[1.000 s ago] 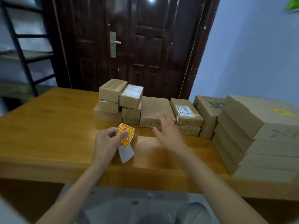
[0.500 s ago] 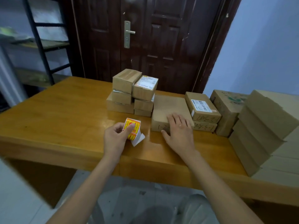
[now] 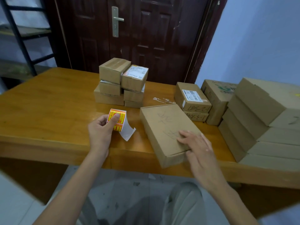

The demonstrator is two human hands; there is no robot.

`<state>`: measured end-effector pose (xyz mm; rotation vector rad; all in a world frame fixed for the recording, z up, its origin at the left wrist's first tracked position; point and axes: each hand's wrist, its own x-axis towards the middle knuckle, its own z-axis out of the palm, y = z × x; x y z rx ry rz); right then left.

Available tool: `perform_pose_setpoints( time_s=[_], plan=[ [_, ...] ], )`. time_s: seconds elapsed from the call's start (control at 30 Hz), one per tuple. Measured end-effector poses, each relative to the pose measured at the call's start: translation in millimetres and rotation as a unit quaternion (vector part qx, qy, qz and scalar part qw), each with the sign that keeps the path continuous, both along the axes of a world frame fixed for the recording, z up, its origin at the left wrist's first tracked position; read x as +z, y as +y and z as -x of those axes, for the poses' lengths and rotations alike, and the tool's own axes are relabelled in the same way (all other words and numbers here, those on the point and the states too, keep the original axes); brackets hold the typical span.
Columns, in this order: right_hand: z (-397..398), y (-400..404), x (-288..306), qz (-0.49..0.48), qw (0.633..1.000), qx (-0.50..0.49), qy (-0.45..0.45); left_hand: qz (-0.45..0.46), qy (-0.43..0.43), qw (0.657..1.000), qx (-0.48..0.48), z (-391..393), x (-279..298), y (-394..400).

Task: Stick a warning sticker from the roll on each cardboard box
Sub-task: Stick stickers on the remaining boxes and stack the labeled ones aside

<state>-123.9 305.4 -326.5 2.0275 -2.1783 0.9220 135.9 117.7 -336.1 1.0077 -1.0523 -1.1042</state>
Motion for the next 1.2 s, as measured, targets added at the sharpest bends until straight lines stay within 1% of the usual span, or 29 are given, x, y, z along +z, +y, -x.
perform_pose_setpoints(
  time_s=[0.07, 0.1, 0.13, 0.17, 0.23, 0.3, 0.37, 0.4, 0.47, 0.53, 0.67, 0.73, 0.77, 0.83, 0.87, 0.9, 0.93, 1.0, 1.1, 1.17, 1.2],
  plan=[
    [14, -1, 7, 0.026, 0.993, -0.009, -0.113, -0.003, -0.004, 1.000, 0.000, 0, 0, 0],
    [18, -2, 10, 0.042, 0.988, -0.023, -0.145, -0.003, -0.006, 1.000, -0.001, -1, -1, 0],
    [18, -2, 14, 0.058, 0.986, -0.045, -0.151, -0.001, -0.009, 1.000, -0.003, -1, -2, 0],
    [13, 0, 19, 0.074, 0.987, -0.080, -0.120, 0.000, -0.011, 1.000, -0.005, -1, -3, -1],
    [-4, 6, 27, 0.070, 0.987, -0.147, 0.008, 0.001, -0.010, 1.000, -0.008, 0, -4, -2],
    [-26, 9, 34, -0.002, 0.980, -0.164, 0.113, 0.001, -0.007, 1.000, -0.004, 1, -3, -2],
    [-42, 5, 36, -0.090, 0.967, -0.161, 0.177, 0.001, -0.010, 1.000, -0.001, 2, -3, -2],
    [-45, 1, 34, -0.110, 0.962, -0.156, 0.197, 0.001, -0.011, 1.000, -0.002, 1, -3, -3],
    [-44, -7, 33, -0.127, 0.960, -0.135, 0.209, 0.003, -0.010, 1.000, -0.008, 0, -3, -3],
    [-36, -10, 33, -0.118, 0.968, -0.104, 0.197, 0.004, -0.009, 1.000, -0.009, -1, -4, -3],
    [-14, 2, 30, -0.064, 0.979, -0.035, 0.192, 0.001, -0.005, 1.000, -0.007, -1, -3, -2],
    [1, 9, 29, -0.013, 0.981, -0.003, 0.193, -0.002, -0.002, 1.000, -0.005, -1, -3, -2],
    [8, 11, 30, 0.027, 0.985, 0.010, 0.170, -0.005, -0.003, 1.000, -0.003, -1, -3, -1],
    [24, 10, 29, 0.111, 0.990, 0.020, 0.083, -0.009, -0.006, 1.000, 0.000, -1, -1, 0],
    [29, 9, 27, 0.135, 0.989, 0.018, 0.056, -0.010, -0.006, 1.000, 0.001, -1, -1, 1],
    [33, 7, 24, 0.139, 0.989, 0.013, 0.056, -0.009, -0.007, 1.000, 0.001, -1, -1, 1],
    [35, 7, 18, 0.129, 0.988, 0.017, 0.080, -0.008, -0.008, 1.000, 0.001, -1, -1, 0],
    [38, 11, 1, 0.080, 0.983, 0.049, 0.161, -0.008, -0.011, 1.000, 0.000, -2, -2, 0],
    [43, 21, -11, 0.009, 0.961, 0.092, 0.259, -0.004, -0.017, 1.000, -0.005, 0, -1, 0],
    [48, 23, -8, 0.002, 0.952, 0.102, 0.290, -0.002, -0.018, 1.000, 0.000, 0, -2, 0],
    [49, 24, -6, 0.016, 0.952, 0.109, 0.286, -0.004, -0.019, 1.000, 0.000, 0, -2, -1]
  ],
)
